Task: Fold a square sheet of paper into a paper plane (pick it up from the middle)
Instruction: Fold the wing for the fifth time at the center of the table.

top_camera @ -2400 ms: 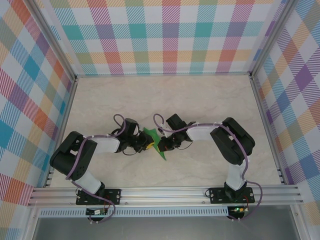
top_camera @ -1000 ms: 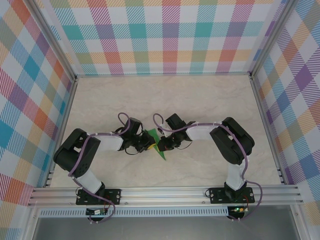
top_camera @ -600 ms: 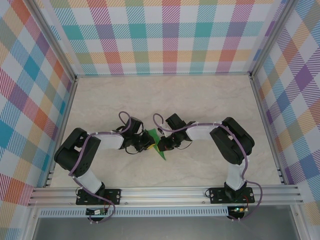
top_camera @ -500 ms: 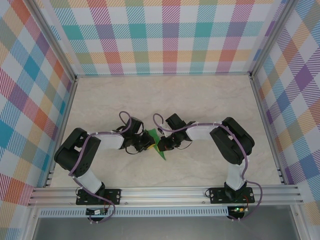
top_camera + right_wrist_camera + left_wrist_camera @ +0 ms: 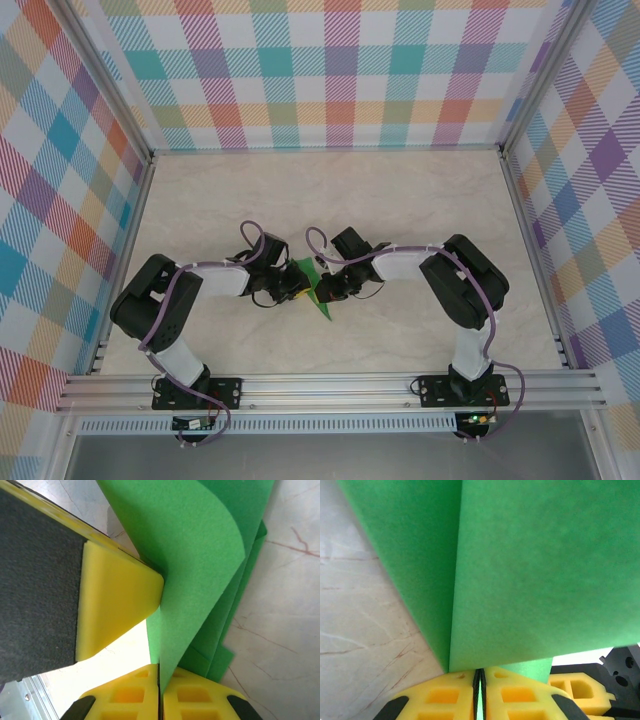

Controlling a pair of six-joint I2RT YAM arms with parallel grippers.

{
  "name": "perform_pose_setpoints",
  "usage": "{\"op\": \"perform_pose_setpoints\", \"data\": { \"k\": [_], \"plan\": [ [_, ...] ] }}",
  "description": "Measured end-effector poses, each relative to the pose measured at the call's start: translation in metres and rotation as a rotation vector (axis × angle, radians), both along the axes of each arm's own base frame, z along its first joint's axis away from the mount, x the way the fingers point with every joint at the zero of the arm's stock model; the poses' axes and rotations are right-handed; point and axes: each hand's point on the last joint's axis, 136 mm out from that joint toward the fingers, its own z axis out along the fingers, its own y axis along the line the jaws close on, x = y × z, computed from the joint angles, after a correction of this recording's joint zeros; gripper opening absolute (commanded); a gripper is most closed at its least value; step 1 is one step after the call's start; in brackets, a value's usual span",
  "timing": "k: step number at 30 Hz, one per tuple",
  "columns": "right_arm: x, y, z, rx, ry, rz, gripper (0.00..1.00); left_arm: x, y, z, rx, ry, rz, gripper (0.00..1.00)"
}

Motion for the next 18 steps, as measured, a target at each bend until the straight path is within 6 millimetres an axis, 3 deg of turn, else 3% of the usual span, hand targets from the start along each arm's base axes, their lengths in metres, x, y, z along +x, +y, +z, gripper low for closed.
{"op": "perform_pose_setpoints", "data": {
  "k": [8,18],
  "plan": [
    [-0.003,-0.002,0.005,-0.013,0.02,-0.006,0.2,0.0,0.0,-0.001,0.005,0.007,0.0,0.11],
    [-0.013,-0.007,0.013,-0.021,0.069,-0.014,0.19,0.0,0.0,-0.001,0.009,0.014,0.0,0.11]
  ]
}}
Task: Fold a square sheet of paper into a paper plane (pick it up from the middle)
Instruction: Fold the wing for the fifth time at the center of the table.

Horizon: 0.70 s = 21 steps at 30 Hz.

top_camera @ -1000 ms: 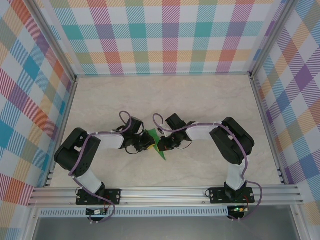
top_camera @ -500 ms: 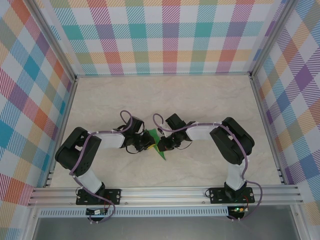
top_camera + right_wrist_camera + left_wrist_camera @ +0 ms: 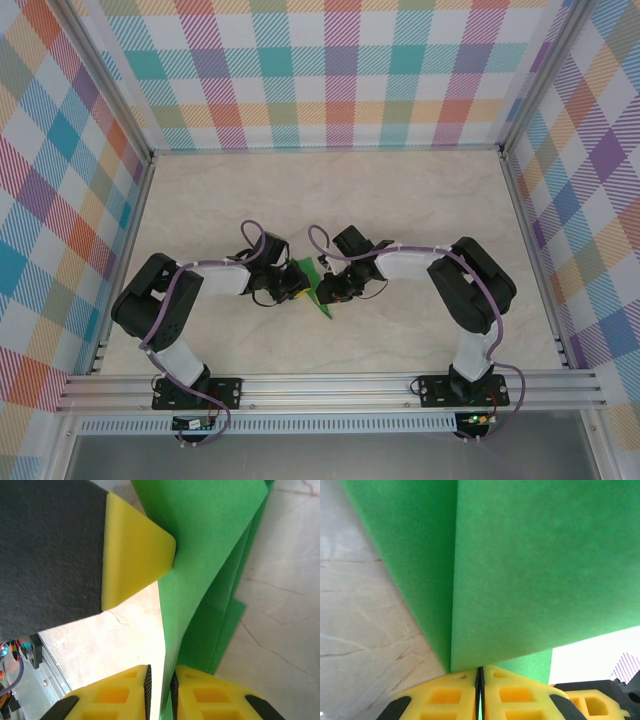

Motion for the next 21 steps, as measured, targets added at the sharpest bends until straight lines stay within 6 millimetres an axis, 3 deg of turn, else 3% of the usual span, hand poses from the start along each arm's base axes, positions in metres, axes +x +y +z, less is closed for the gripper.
{"op": "perform_pose_setpoints", "data": {
  "k": [12,21],
  "plan": [
    [-0.004,-0.003,-0.011,-0.022,0.03,0.001,0.16,0.0,0.0,0.001,0.005,0.003,0.001,0.11],
    [-0.004,-0.003,-0.015,-0.027,0.035,0.002,0.08,0.001,0.001,0.002,0.017,0.012,0.0,0.14]
  ]
}}
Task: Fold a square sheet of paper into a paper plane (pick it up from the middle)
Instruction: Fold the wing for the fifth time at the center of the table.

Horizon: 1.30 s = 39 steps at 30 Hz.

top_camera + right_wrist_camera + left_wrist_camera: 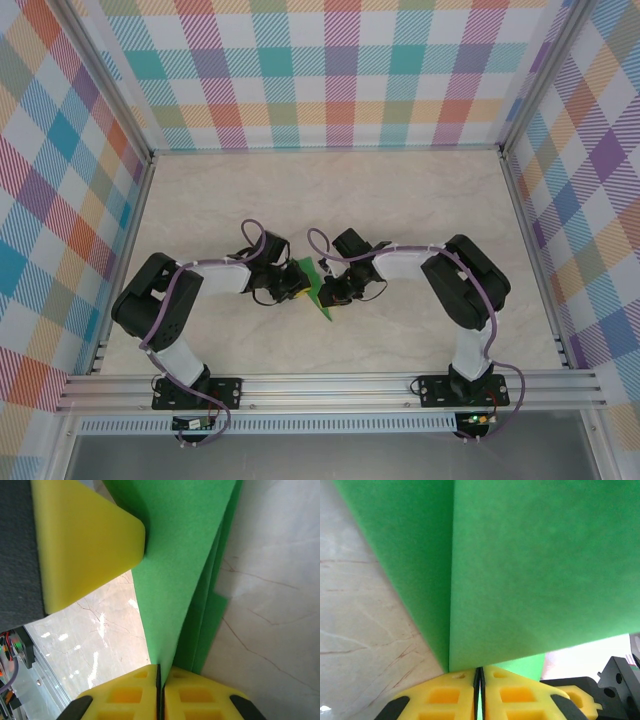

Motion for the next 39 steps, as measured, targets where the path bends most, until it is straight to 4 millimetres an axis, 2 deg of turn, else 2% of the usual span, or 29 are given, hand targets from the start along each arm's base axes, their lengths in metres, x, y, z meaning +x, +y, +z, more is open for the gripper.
{"op": "perform_pose_setpoints", "data": {
  "k": [4,8,13,18,21,29,35,39],
  "plan": [
    [0.001,0.0,0.0,0.002,-0.003,0.0,0.08,0.004,0.006,0.006,0.049,-0.004,-0.006,0.23],
    [0.001,0.0,0.0,0.002,-0.003,0.0,0.08,0.02,0.018,0.029,0.076,-0.058,0.016,0.29],
    [0.0,0.001,0.0,0.002,-0.001,0.001,0.08,0.036,0.036,0.056,0.073,-0.124,0.066,0.3],
    [-0.001,0.001,0.0,0.007,0.005,0.004,0.08,0.039,0.04,0.062,0.068,-0.152,0.074,0.27],
    [-0.001,0.001,0.0,0.008,0.006,0.005,0.08,0.034,0.04,0.063,0.045,-0.177,0.066,0.22],
    [-0.001,0.001,-0.001,0.015,0.017,0.004,0.08,0.005,0.039,0.054,-0.016,-0.222,0.041,0.17],
    [-0.001,0.001,-0.001,0.016,0.018,0.004,0.07,-0.017,0.017,0.047,-0.052,-0.247,-0.027,0.11],
    [-0.001,0.001,-0.001,0.016,0.018,0.004,0.07,-0.017,0.005,0.042,-0.065,-0.255,-0.044,0.08]
  ]
}}
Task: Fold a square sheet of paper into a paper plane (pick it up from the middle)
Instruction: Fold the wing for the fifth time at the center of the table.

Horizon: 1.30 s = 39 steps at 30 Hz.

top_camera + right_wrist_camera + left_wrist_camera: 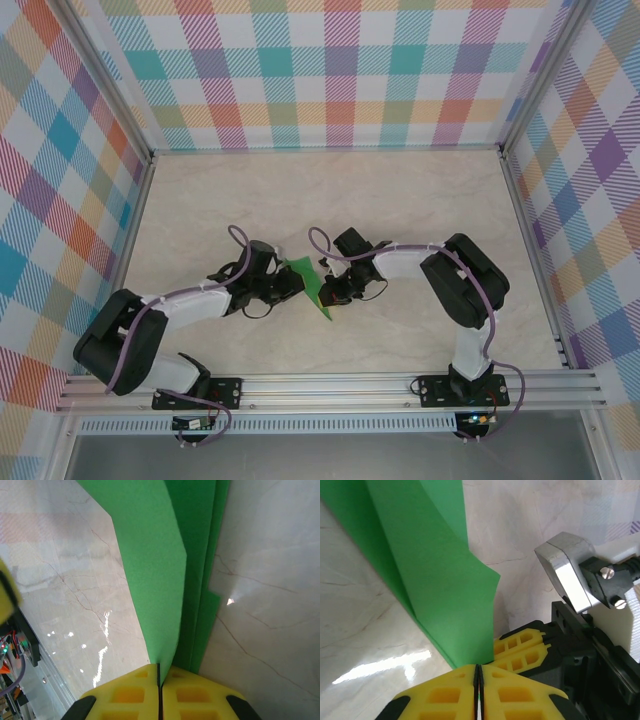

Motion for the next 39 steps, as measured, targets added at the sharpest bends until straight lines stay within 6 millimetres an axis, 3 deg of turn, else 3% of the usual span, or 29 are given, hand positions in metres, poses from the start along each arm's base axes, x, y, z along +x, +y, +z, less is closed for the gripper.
{"op": "perform_pose_setpoints", "data": {
  "k": [6,12,27,31,34,39],
  "plan": [
    [0.0,0.0,0.0,0.0,0.0,0.0,0.07,-0.004,-0.014,-0.018,0.026,0.038,-0.031,0.06],
    [0.0,0.0,0.0,0.0,0.0,0.0,0.07,0.01,-0.022,-0.01,0.033,0.005,-0.03,0.06],
    [0.0,0.0,0.0,-0.002,0.002,0.0,0.07,0.008,-0.015,-0.038,0.118,0.064,-0.027,0.02],
    [0.0,-0.001,0.002,-0.013,0.004,0.0,0.16,0.008,-0.015,-0.04,0.134,0.07,-0.032,0.02],
    [0.001,-0.006,0.011,-0.042,-0.009,-0.009,0.19,0.008,-0.014,-0.04,0.136,0.071,-0.031,0.01],
    [0.013,-0.008,0.045,-0.043,-0.094,-0.037,0.17,0.008,-0.014,-0.04,0.136,0.072,-0.031,0.01]
  ]
}}
